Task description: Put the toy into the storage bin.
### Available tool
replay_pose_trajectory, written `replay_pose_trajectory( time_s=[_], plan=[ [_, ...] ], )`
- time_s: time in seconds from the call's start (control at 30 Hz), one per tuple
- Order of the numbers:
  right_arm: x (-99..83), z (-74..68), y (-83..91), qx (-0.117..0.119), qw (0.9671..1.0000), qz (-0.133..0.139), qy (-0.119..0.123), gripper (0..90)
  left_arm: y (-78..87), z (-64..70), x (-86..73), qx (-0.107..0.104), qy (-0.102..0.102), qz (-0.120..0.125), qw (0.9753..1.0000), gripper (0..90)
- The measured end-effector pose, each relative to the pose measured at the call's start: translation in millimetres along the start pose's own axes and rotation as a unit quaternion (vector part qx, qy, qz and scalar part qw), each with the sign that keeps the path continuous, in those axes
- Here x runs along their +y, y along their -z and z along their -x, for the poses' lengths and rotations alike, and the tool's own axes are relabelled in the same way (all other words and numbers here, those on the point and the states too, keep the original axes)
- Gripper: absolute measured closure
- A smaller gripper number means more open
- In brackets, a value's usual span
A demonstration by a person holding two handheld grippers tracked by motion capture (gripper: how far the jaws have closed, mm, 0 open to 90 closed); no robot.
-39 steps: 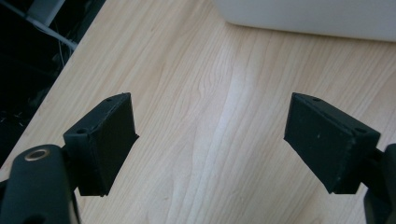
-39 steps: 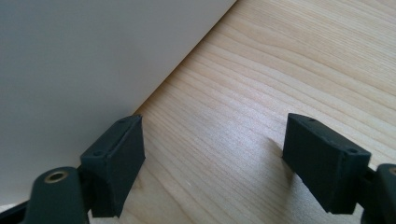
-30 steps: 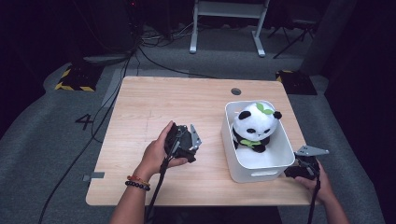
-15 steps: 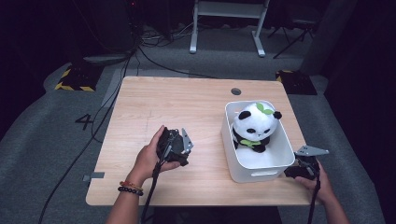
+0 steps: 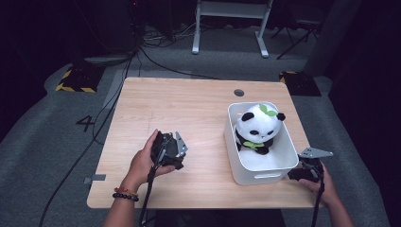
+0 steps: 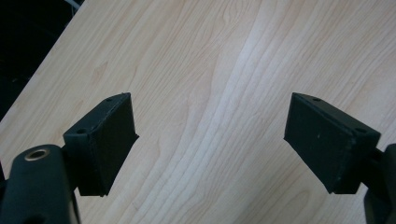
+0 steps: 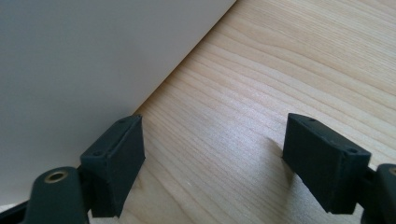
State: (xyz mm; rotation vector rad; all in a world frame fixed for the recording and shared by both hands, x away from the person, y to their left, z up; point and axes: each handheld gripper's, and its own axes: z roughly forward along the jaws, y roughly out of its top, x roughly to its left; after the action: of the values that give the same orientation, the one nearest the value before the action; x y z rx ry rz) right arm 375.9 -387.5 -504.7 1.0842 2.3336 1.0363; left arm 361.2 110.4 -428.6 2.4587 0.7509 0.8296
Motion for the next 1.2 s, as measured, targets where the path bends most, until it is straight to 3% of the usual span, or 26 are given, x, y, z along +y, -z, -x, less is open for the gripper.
replay_pose_trajectory(
  time_s=[0.47, 0.6, 0.67, 0.73, 0.9, 1.07, 1.2],
  plan=[
    [0.0, 0.0, 0.0, 0.000, 1.0000, 0.000, 0.000, 20.8, -1.6, -3.5, -21.6, -0.001, 0.027, -0.015, 0.9995, 16.5],
    [0.0, 0.0, 0.0, 0.000, 1.0000, 0.000, 0.000, 20.8, -3.5, -3.9, -27.3, 0.009, 0.023, -0.016, 0.9996, 16.5],
    [0.0, 0.0, 0.0, 0.000, 1.0000, 0.000, 0.000, 20.8, -3.9, -2.9, -29.6, -0.002, 0.029, -0.020, 0.9994, 16.5],
    [0.0, -0.1, 0.0, 0.000, 1.0000, 0.000, 0.000, 20.8, -3.3, -4.0, -31.4, 0.007, 0.019, -0.022, 0.9995, 16.5],
    [0.0, -0.1, 0.0, 0.000, 1.0000, 0.000, 0.000, 20.8, -3.5, -4.2, -37.4, 0.006, 0.023, -0.027, 0.9993, 16.5],
    [0.0, -0.1, 0.0, 0.000, 1.0000, 0.000, 0.000, 20.8, -3.1, -4.0, -44.8, 0.003, 0.044, -0.021, 0.9988, 16.5],
    [0.0, -0.1, 0.0, 0.000, 1.0000, 0.000, 0.000, 20.8, -3.5, -4.6, -50.1, 0.006, 0.047, -0.020, 0.9987, 16.5]
  ],
)
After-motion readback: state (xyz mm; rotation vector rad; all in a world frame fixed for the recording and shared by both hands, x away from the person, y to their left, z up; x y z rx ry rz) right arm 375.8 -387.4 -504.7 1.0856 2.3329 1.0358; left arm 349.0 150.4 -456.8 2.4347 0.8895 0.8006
